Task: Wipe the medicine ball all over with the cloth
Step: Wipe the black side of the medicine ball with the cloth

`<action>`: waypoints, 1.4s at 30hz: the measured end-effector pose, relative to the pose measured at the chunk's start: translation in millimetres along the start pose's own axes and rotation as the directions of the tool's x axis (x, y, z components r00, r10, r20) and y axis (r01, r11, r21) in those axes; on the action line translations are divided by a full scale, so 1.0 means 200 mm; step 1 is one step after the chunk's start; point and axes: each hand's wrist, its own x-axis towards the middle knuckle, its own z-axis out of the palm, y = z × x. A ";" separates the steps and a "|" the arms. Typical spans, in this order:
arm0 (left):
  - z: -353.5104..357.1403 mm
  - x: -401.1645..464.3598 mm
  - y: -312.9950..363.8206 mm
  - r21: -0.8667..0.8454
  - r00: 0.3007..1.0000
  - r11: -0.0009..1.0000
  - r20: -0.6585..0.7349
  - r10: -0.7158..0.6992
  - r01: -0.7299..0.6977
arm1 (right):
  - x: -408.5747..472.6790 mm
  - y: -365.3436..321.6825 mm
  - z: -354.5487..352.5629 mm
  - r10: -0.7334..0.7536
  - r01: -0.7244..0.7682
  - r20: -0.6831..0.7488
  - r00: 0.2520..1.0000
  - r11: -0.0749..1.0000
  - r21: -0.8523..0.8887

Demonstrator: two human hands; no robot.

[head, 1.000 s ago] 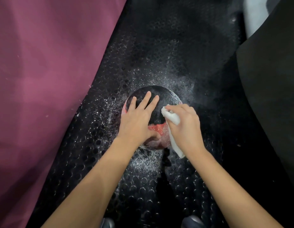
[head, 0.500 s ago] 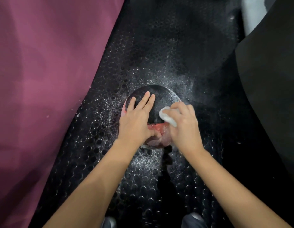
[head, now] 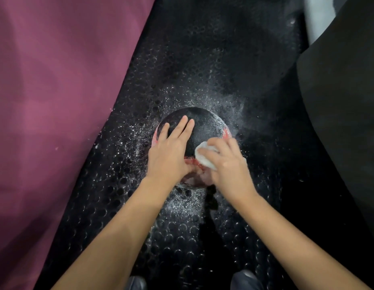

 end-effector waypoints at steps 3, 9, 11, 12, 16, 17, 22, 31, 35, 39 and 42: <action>-0.01 0.00 0.01 -0.004 1.000 1.000 0.019 -0.011 0.011 | 0.02 0.01 0.01 0.181 -0.178 -0.054 0.982 0.982 0.057; 0.01 -0.01 0.00 -0.009 1.000 1.000 -0.029 0.000 0.000 | 0.01 -0.03 0.02 -0.031 0.031 0.000 1.000 0.999 -0.022; 0.01 -0.01 0.02 -0.015 1.000 1.000 -0.003 -0.004 0.004 | 0.03 0.00 0.01 0.121 -0.119 -0.064 0.991 0.992 0.032; 0.00 -0.01 0.02 -0.016 1.000 1.000 -0.004 -0.004 0.004 | 0.04 0.00 0.01 0.172 -0.169 -0.085 0.981 0.985 0.045; 0.02 -0.01 0.00 -0.036 0.998 0.999 -0.068 -0.005 0.002 | 0.02 -0.09 0.04 -0.007 0.007 0.000 1.000 0.999 -0.053; 0.03 -0.02 0.00 -0.040 0.997 0.999 -0.072 -0.005 0.002 | 0.03 -0.08 0.03 -0.044 0.045 0.022 0.999 0.998 -0.054; 0.02 -0.02 0.02 -0.008 1.000 1.000 -0.015 -0.010 0.010 | 0.13 0.02 -0.04 0.279 -0.280 -0.080 0.957 0.960 -0.007; 0.01 -0.04 0.01 0.029 0.999 0.999 -0.021 0.025 -0.025 | 0.14 0.05 -0.04 0.274 -0.273 -0.026 0.961 0.961 0.048; -0.01 -0.04 -0.01 -0.066 0.999 0.997 -0.036 0.029 -0.031 | 0.11 0.04 -0.04 0.265 -0.264 0.004 0.964 0.962 0.066; 0.01 -0.05 -0.01 -0.188 0.996 0.982 -0.089 -0.015 -0.002 | 0.11 0.06 -0.04 0.271 -0.269 -0.024 0.962 0.960 0.072; 0.02 -0.04 0.00 -0.192 0.994 0.981 -0.111 -0.022 0.001 | 0.08 -0.05 -0.02 0.184 -0.183 0.011 0.983 0.981 -0.062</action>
